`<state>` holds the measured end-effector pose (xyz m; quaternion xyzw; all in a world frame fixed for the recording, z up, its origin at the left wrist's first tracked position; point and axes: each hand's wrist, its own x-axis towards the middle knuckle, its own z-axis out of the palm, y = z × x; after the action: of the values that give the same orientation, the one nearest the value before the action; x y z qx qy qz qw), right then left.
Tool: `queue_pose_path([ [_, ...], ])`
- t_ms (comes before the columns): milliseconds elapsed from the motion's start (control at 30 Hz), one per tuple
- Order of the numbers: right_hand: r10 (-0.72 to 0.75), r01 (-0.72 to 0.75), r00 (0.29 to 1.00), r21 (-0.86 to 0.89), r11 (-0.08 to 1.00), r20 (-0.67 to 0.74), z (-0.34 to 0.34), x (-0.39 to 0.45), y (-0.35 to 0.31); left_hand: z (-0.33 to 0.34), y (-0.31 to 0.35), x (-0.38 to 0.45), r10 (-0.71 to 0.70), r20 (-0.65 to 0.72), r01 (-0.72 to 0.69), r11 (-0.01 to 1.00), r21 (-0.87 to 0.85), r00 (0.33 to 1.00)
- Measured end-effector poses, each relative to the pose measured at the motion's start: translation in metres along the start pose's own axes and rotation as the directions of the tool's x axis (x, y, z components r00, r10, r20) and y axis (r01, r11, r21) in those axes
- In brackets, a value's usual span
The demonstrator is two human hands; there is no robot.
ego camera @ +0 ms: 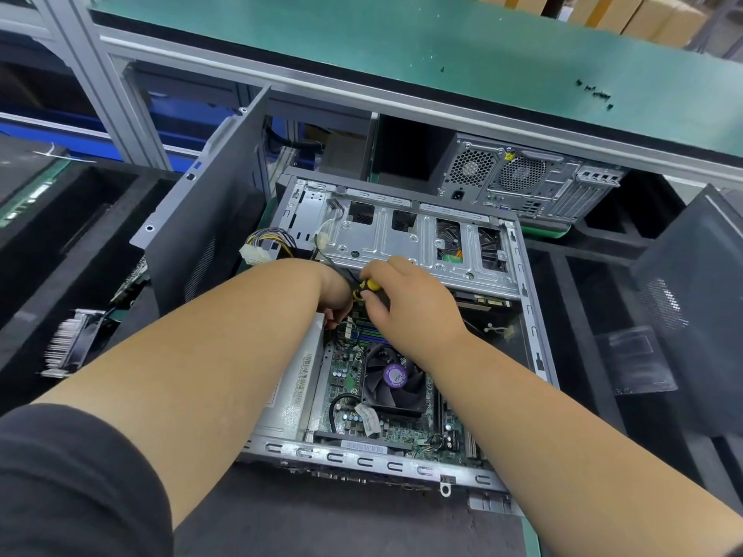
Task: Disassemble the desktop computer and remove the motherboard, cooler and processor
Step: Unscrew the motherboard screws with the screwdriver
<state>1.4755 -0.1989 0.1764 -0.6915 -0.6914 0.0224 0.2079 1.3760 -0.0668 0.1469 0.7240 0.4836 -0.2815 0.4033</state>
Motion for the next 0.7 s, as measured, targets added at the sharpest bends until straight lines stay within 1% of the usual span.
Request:
queue_pose_path([
  [33,-0.003,0.003,1.000,0.006,1.000,-0.003,0.0005,0.0003,-0.0009,0.0003,0.0002,0.0009,0.009,-0.015,-0.010,0.999,-0.047,1.000],
  [100,0.003,-0.003,1.000,0.010,1.000,-0.008,0.0014,0.0023,-0.0022,0.0014,-0.0015,0.0058,0.053,0.046,-0.048,0.992,-0.117,0.998],
  [167,0.006,-0.006,1.000,-0.001,1.000,-0.011,0.0024,0.0048,-0.0025,0.0021,-0.0033,0.0042,0.061,0.055,-0.052,0.985,-0.162,0.997],
  [233,0.002,-0.002,1.000,-0.001,1.000,-0.016,0.0028,0.0054,-0.0027,0.0026,-0.0042,0.0070,0.056,0.048,-0.048,0.986,-0.162,0.997],
  [300,-0.010,0.010,1.000,0.005,1.000,-0.011,0.0028,0.0037,-0.0027,0.0025,-0.0036,0.0075,0.047,0.023,-0.044,0.992,-0.119,0.999],
  [433,-0.016,0.017,1.000,-0.050,0.999,0.017,0.0015,0.0008,-0.0007,0.0042,-0.0006,0.0057,0.074,0.024,-0.071,0.992,-0.107,0.997],
  [567,-0.002,0.002,1.000,-0.005,1.000,0.020,0.0006,0.0006,-0.0005,0.0051,-0.0038,0.0084,0.115,0.056,-0.106,0.985,-0.139,0.992],
  [633,0.002,-0.002,1.000,0.003,1.000,0.004,0.0012,0.0012,-0.0014,0.0051,-0.0069,0.0088,0.132,0.043,-0.123,0.978,-0.166,0.990],
  [700,0.010,-0.010,1.000,-0.010,1.000,-0.005,0.0025,0.0032,-0.0017,0.0051,-0.0061,0.0080,0.118,0.023,-0.112,0.977,-0.179,0.993],
])
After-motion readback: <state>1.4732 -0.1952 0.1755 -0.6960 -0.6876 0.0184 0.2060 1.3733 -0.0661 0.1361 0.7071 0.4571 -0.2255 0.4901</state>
